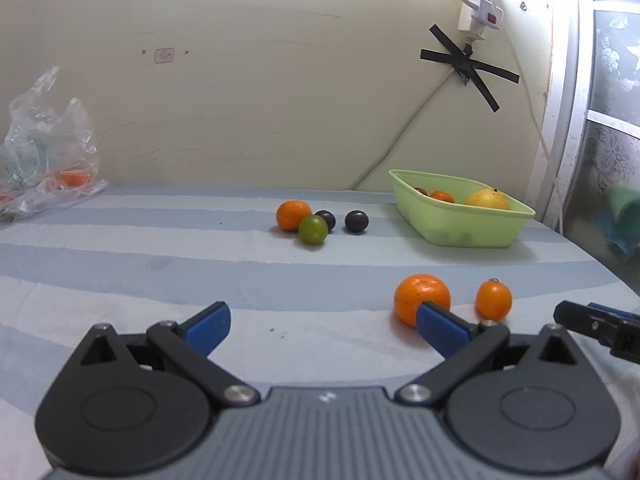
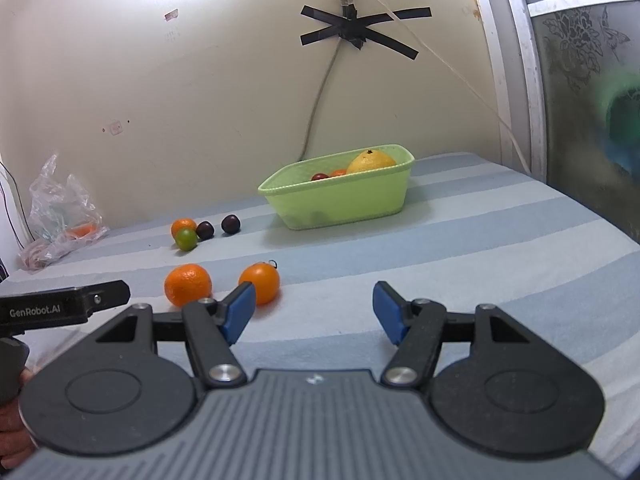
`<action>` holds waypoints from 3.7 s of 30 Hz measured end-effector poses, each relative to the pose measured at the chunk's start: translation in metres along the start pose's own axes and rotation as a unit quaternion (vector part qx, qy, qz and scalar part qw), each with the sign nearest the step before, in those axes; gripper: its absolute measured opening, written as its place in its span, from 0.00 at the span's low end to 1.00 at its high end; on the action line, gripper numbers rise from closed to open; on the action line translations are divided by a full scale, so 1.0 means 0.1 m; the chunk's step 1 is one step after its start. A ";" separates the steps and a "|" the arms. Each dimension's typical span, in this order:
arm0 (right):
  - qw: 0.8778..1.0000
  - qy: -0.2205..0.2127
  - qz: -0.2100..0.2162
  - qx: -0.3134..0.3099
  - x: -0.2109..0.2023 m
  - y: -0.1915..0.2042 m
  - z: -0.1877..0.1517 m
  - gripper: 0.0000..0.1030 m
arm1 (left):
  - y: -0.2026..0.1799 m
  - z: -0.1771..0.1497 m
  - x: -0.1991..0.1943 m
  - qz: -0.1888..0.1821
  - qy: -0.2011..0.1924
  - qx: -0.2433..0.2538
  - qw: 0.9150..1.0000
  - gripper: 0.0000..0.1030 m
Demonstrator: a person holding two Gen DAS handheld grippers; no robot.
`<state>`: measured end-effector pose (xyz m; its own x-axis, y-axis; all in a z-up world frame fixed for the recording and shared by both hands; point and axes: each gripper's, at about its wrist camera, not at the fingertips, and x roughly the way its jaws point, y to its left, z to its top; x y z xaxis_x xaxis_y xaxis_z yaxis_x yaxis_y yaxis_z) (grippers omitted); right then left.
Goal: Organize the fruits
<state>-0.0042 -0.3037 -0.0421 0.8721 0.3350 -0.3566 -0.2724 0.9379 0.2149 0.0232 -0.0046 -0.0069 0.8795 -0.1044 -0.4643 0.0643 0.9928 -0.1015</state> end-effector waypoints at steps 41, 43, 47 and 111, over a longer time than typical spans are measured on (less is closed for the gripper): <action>0.997 0.050 0.053 -0.025 0.17 -0.09 0.09 0.65 | -0.05 0.00 -0.02 -0.075 0.005 0.040 0.996 1.00; 0.993 0.067 0.074 -0.057 0.21 -0.08 0.18 0.65 | -0.09 0.03 -0.03 -0.091 0.005 0.062 0.994 1.00; 0.981 0.086 0.117 -0.131 0.25 -0.01 0.42 0.65 | -0.17 0.19 0.07 -0.134 0.019 0.085 0.987 0.94; 0.901 0.171 0.134 -0.375 2.21 1.22 0.96 0.20 | 0.24 0.59 1.36 -0.056 0.092 0.033 0.994 0.33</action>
<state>0.1939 -0.1235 -0.0074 0.5935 0.4459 -0.6700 -0.7642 0.5733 -0.2954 0.1721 0.0082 -0.0205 0.7648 -0.2182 -0.6061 0.1937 0.9752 -0.1067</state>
